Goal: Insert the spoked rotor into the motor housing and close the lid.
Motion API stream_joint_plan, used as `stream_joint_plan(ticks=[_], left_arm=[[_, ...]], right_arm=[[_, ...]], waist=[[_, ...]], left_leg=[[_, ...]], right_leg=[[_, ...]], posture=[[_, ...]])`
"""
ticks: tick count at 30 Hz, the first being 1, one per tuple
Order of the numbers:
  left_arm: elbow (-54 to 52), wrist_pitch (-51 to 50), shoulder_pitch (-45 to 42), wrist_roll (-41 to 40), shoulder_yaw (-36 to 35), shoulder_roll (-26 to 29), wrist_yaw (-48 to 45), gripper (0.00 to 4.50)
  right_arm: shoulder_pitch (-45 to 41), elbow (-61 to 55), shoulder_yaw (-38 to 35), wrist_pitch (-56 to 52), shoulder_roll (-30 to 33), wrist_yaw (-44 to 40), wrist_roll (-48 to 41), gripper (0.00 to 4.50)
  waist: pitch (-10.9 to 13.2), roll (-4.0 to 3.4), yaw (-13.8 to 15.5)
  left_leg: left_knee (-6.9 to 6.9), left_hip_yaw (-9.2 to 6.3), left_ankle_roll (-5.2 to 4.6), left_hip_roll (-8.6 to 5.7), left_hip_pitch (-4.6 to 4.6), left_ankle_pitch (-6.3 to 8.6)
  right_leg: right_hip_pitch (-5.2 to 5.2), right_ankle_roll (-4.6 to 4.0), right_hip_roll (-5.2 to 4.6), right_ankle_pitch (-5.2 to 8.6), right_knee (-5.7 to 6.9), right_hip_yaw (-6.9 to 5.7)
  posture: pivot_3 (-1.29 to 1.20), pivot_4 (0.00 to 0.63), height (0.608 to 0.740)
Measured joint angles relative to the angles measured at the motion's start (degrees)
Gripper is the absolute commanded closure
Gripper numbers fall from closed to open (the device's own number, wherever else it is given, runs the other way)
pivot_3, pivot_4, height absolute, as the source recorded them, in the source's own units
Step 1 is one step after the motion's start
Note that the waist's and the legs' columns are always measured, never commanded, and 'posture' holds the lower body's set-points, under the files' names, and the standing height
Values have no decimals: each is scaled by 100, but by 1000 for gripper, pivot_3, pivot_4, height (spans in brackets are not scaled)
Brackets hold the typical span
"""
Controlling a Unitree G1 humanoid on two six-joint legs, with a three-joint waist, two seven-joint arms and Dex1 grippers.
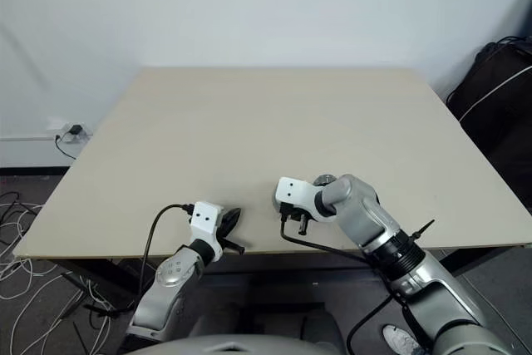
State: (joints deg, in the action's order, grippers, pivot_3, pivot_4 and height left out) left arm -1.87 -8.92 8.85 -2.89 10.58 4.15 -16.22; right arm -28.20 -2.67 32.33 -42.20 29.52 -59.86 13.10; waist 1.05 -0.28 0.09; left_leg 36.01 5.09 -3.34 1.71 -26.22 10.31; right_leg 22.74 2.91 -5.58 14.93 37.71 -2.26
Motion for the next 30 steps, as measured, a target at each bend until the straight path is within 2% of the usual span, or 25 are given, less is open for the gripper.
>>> stream_joint_plan(ticks=[3, 12, 21, 27, 30], left_arm=[[4, 50, 2, 0, -9, -1, 5, 4500], [4, 61, 17, -1, -54, 1, 1, 4500], [3, 59, 26, 0, -54, 36, -17, 4500], [0, 35, 9, 1, -25, 62, -62, 4500], [-1, 27, 15, 2, 4, 83, -101, 4500]], right_arm=[[-11, 138, 20, 34, -112, 110, -12, 4417], [-57, 174, 20, 32, -561, 426, -223, 1492], [-17, -504, -657, -270, -1019, 962, -772, 1492], [406, -1158, -2255, -457, -2345, 1979, -1798, 1492], [717, -1484, -2838, -66, -2809, 2550, -2116, 1492]], waist=[[0, 0, -1], [0, 1, -24], [0, 1, -31], [-1, 2, -31], [-2, 2, -25]], left_leg=[[1, 0, 0, 0, 0, 0], [2, -1, 0, 0, 0, 0], [3, -4, 0, 1, 0, 0], [-2, -6, 1, 3, -3, 0], [-3, -3, 1, 1, -5, 0]], right_leg=[[0, 0, 0, 0, 1, 0], [-1, 2, 2, -1, 5, -1], [-1, 3, 2, -2, 6, -3], [-1, 4, 4, -2, 6, -5], [0, 6, 2, -4, 4, -5]], posture=[[0, 0, 740], [0, 0, 740], [0, 0, 740], [0, 0, 740], [0, 0, 740]])
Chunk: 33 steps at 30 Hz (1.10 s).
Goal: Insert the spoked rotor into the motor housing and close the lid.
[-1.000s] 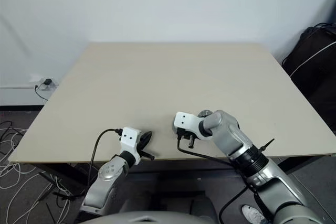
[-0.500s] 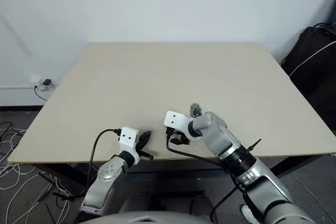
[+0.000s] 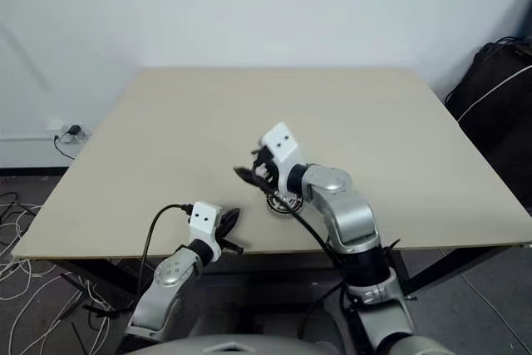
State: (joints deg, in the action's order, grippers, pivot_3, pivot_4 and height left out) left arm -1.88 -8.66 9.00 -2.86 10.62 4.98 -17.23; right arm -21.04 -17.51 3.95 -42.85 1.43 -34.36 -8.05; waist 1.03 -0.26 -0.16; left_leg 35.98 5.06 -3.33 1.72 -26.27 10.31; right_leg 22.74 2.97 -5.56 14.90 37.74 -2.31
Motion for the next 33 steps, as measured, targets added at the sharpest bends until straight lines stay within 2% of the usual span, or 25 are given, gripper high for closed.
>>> stream_joint_plan(ticks=[4, 10, 33], left_arm=[[-4, -14, -3, 0, 2, 74, -40, 4500], [-4, -104, -59, 0, 18, 142, -106, 4500], [-4, -131, -89, 1, 20, 180, -158, 4500]], right_arm=[[403, -175, -337, 704, -193, 519, -148, 1492], [622, -258, -311, 1103, -132, 848, -256, 1492], [637, -186, -25, 1137, 310, 1182, -571, 1492]], waist=[[0, -2, -36], [2, -8, -64], [2, -8, -54]], left_leg=[[-6, 0, 1, 1, 1, 0], [-8, 0, 3, 4, 3, -2], [-7, -1, 3, 4, 3, -2]], right_leg=[[2, 1, 0, -1, 1, 0], [4, 0, 3, 0, 2, 2], [4, 0, -4, 0, 0, 4]], posture=[[0, 0, 740], [0, 0, 740], [0, 0, 740]])
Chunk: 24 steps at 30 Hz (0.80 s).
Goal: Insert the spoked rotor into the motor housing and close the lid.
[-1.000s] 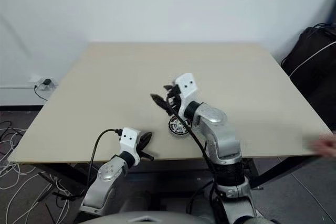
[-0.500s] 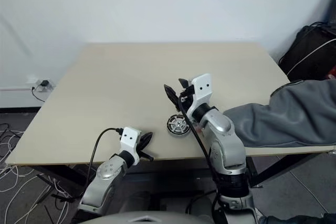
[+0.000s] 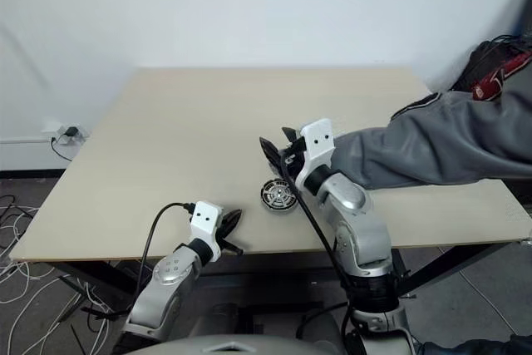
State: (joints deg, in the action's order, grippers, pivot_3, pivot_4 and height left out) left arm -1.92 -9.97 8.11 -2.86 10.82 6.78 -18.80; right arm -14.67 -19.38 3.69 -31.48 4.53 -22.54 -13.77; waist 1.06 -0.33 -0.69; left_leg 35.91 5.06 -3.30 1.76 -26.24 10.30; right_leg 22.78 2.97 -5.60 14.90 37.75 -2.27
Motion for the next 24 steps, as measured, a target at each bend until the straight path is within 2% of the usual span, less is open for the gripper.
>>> stream_joint_plan(ticks=[7, 10, 17, 21, 24], left_arm=[[0, -2, -6, 0, 1, 0, -2, 4500], [0, -5, -9, -1, 0, 0, -1, 4500], [0, -46, -34, -1, -2, -4, 1, 4500], [-1, -57, -40, 0, -1, -15, 4, 4500], [-3, -58, -34, -1, -5, -36, 14, 4500]], right_arm=[[0, 15, 53, -1, 77, 39, -39, 1492], [-28, 49, 182, -37, 337, -57, -22, 1492], [-600, 502, 1588, -299, 2273, -1184, 887, 1492], [-1037, 863, 2385, -370, 2880, -1912, 1361, 1492], [-1398, 1177, 2783, -243, 3058, -2383, 1674, 1492]], waist=[[0, 0, 0], [0, 0, 1], [1, 2, 3], [1, 2, -2], [3, 5, 5]], left_leg=[[0, 0, 0, 0, 0, 0], [2, 0, 0, -1, 0, 0], [7, -2, -1, -1, 1, 0], [10, -2, -2, 1, 0, 0], [12, -2, -2, -1, 1, -1]], right_leg=[[0, 0, 0, 0, 0, 0], [-1, 0, 0, 0, -1, 0], [-2, -1, -12, 1, -3, -5], [-1, -2, -1, 1, -5, -3], [-3, -1, 2, 1, -5, -5]], posture=[[0, 0, 740], [0, 0, 740], [0, 0, 740], [0, 0, 740], [0, 0, 740]])
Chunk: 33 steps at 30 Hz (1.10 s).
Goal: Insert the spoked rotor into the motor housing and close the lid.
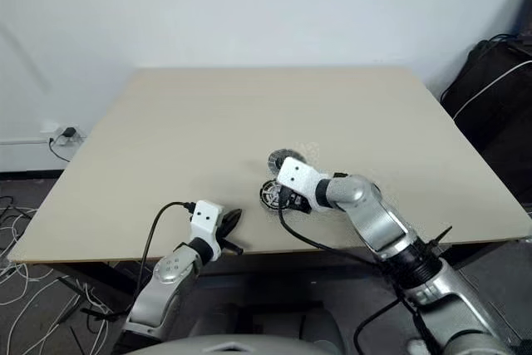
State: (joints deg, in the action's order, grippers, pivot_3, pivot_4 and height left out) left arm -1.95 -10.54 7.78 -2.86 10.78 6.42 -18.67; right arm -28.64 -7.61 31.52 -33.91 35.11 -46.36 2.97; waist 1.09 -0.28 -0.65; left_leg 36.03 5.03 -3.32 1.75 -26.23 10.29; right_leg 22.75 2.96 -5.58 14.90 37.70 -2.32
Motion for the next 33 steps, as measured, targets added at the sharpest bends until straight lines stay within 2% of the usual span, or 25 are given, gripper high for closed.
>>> stream_joint_plan(ticks=[10, 24, 27, 33], left_arm=[[-1, 3, 30, 1, -23, -39, 104, 4500], [-1, 28, 67, 0, -22, -72, 229, 4500], [-1, 40, 72, 0, -22, -73, 236, 4500], [-1, 93, 97, 0, -21, -80, 247, 4500]], right_arm=[[-502, 1083, 657, 766, -222, -905, 596, 1492], [-685, 1970, 715, 1240, -691, -1331, 970, 1492], [-718, 2160, 713, 1297, -757, -1381, 1028, 2042], [-851, 2408, 683, 1423, -837, -1384, 1157, 3987]], waist=[[2, 4, 7], [1, 3, 4], [1, 3, 3], [-1, 3, 4]], left_leg=[[4, 0, 0, -2, 0, 0], [7, -1, 0, -3, 1, 0], [7, -1, 1, -2, 2, 0], [7, -1, 1, -2, 5, 0]], right_leg=[[-3, 1, 2, -1, 2, -1], [-3, 1, 2, -1, 8, -1], [-3, 1, 3, -1, 10, -1], [-5, 1, 2, -2, 11, -1]], posture=[[0, 0, 740], [0, 0, 740], [0, 0, 740], [0, 0, 740]])
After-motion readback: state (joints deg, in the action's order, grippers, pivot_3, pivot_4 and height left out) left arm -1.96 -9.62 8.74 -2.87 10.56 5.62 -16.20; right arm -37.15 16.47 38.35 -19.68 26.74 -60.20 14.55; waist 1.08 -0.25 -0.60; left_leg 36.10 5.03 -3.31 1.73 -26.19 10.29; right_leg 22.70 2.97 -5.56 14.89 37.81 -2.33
